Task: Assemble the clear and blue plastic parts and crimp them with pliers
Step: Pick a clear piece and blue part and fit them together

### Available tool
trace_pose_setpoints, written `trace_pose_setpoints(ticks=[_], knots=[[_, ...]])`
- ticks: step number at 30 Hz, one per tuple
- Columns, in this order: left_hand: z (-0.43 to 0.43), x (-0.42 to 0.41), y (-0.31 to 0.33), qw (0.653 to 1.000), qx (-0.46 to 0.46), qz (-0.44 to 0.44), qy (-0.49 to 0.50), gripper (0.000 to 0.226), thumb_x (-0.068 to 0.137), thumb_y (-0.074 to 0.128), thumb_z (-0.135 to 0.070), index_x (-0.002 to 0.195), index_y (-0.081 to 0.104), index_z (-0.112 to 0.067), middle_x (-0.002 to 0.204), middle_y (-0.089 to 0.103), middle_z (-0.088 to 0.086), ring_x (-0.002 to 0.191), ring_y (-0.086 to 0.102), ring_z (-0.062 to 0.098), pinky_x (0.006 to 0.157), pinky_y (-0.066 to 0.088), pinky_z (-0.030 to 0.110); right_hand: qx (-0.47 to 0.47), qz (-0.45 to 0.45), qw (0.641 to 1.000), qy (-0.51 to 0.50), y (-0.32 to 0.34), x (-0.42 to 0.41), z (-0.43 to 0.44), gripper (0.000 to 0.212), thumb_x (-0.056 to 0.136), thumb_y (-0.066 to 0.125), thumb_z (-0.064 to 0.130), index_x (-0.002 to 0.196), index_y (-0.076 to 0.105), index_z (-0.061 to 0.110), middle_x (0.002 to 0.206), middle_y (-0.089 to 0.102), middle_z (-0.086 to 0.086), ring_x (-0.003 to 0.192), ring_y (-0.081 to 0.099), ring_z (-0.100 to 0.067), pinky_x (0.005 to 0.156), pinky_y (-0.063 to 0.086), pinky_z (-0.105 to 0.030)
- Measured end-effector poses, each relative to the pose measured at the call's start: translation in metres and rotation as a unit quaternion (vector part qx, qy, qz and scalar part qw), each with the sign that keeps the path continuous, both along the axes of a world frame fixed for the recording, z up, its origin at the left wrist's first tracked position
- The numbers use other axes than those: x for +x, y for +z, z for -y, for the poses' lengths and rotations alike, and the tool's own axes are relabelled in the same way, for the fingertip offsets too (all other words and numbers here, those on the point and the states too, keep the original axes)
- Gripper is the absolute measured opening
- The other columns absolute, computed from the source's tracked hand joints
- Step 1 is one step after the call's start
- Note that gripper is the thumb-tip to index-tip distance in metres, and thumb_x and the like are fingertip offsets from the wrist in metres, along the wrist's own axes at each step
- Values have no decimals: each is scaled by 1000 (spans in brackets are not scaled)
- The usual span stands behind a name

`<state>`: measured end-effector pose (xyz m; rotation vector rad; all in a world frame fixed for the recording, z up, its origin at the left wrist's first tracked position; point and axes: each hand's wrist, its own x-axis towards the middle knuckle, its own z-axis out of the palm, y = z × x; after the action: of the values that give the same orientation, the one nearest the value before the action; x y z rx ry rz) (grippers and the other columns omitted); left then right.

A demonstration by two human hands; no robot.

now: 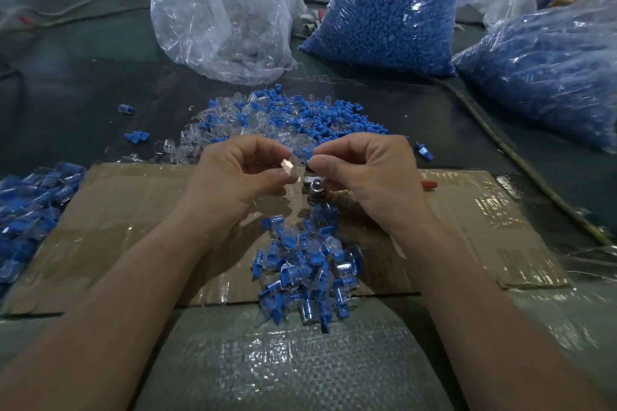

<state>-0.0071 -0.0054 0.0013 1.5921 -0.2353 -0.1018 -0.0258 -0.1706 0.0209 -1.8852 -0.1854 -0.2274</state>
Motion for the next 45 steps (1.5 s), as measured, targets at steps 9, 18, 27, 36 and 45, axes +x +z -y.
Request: trace_pose_setpoints(ticks=[9,18,27,36,45], knots=[[1,1,-1,1000,-9,13,-13,19,61,70,-12,79,68,-14,79,72,6,71,68,13,64,52,17,12,-17,1000,19,-4,0,-7,23,80,67,0,76,66,23,65,67,10,62,67,-7,59,53,-17],[1,0,0,999,1,31,-27,16,62,68,-14,78,68,-15,74,72,-1,67,68,9,62,51,14,24,-39,999,23,-1,-2,-8,21,78,68,0,69,63,18,61,67,2,55,66,-12,55,55,-22],[-2,-1,1,998,-52,-2,-33,15,61,67,-11,77,66,-11,75,72,4,70,68,13,63,53,18,43,-52,995,77,2,-3,-5,17,73,72,2,74,63,15,66,68,0,62,66,-13,58,56,-24],[-2,-7,5,984,-151,-78,-57,11,64,63,-2,67,71,-10,69,69,8,64,68,15,57,54,22,16,-57,994,96,1,-4,-5,26,71,74,9,91,65,23,90,69,2,84,66,-9,73,54,-21],[-2,-4,5,986,-126,-53,-94,20,65,64,-2,78,75,-12,73,71,6,65,68,15,58,53,19,85,-38,992,89,0,-3,-4,24,59,71,17,81,61,18,70,69,6,68,67,-9,65,54,-21]])
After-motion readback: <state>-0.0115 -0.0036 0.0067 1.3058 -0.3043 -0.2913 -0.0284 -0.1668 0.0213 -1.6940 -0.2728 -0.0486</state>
